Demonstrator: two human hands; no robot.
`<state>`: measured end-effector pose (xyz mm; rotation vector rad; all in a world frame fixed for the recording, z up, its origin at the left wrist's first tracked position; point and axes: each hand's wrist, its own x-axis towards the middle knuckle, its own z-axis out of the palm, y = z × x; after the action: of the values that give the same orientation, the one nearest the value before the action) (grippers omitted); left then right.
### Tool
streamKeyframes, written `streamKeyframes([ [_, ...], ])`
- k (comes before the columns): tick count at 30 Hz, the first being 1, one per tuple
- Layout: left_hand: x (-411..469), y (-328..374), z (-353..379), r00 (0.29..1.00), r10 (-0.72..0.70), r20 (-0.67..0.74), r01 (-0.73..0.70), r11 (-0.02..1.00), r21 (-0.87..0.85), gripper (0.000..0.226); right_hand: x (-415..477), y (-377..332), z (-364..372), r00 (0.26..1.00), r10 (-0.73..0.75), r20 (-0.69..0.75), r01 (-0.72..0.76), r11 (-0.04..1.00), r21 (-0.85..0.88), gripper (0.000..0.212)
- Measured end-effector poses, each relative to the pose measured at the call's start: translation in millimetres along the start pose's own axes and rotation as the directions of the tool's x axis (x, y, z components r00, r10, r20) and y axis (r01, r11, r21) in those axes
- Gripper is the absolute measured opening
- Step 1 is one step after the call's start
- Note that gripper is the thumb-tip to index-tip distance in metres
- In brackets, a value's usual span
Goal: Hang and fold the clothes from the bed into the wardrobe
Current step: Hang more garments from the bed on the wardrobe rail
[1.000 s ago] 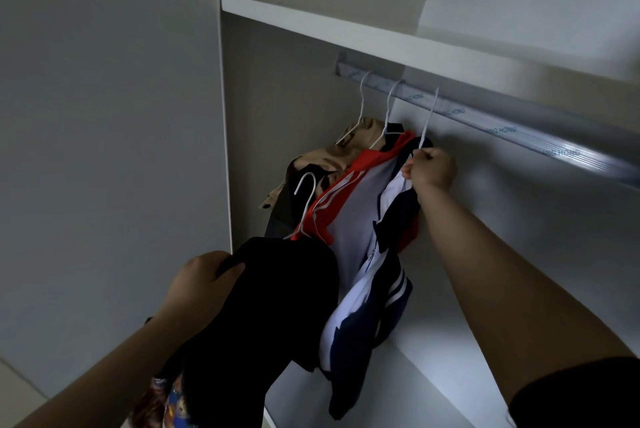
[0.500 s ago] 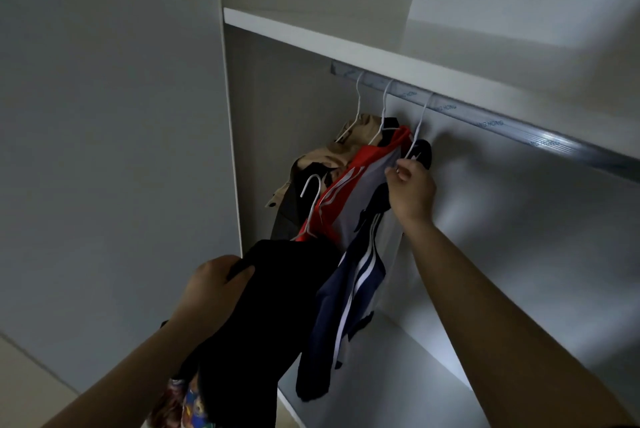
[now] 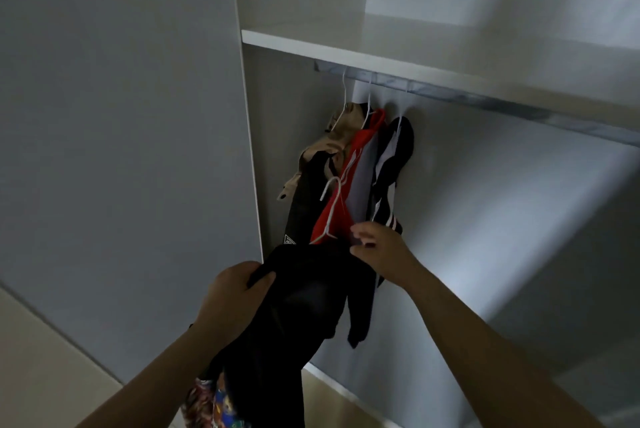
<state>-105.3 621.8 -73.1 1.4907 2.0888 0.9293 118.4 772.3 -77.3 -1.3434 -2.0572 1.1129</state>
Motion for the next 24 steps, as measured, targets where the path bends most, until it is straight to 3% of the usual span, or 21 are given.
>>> streamKeyframes([
  [4, -15.8, -10.8, -25.5, 0.994, 0.091, 0.059, -0.09, 0.996, -0.013, 0.035, -36.6, -12.3, 24.7, 0.999, 0.002, -0.055, -0.006, 0.998, -0.068, 0.058],
  [11, -44.3, -4.7, -60.7, 0.956, 0.178, 0.235, -0.143, 0.977, -0.158, 0.032, -91.0, -6.9, 43.1, 0.998, 0.016, -0.055, -0.023, 0.992, -0.123, 0.058],
  [17, -60.1, 12.5, -65.2, 0.958, 0.191, 0.213, -0.146, 0.967, -0.21, 0.022, -119.0, 13.2, 26.4, 0.993, 0.016, -0.113, -0.024, 0.997, -0.073, 0.073],
  [18, -63.1, 17.1, -62.0, 0.958, 0.194, 0.21, -0.149, 0.966, -0.213, 0.021, -124.9, 19.9, 19.6, 0.992, 0.041, -0.117, -0.051, 0.995, -0.083, 0.071],
  [21, -70.9, 31.3, -51.4, 0.95, 0.213, 0.226, -0.173, 0.968, -0.184, 0.026, -141.4, 43.2, -4.5, 0.979, 0.119, -0.164, -0.149, 0.972, -0.184, 0.041],
  [24, -73.8, 45.8, -35.3, 0.938, 0.265, 0.224, -0.248, 0.963, -0.105, 0.026, -166.2, 65.4, -26.5, 0.973, 0.153, -0.173, -0.187, 0.962, -0.198, 0.045],
])
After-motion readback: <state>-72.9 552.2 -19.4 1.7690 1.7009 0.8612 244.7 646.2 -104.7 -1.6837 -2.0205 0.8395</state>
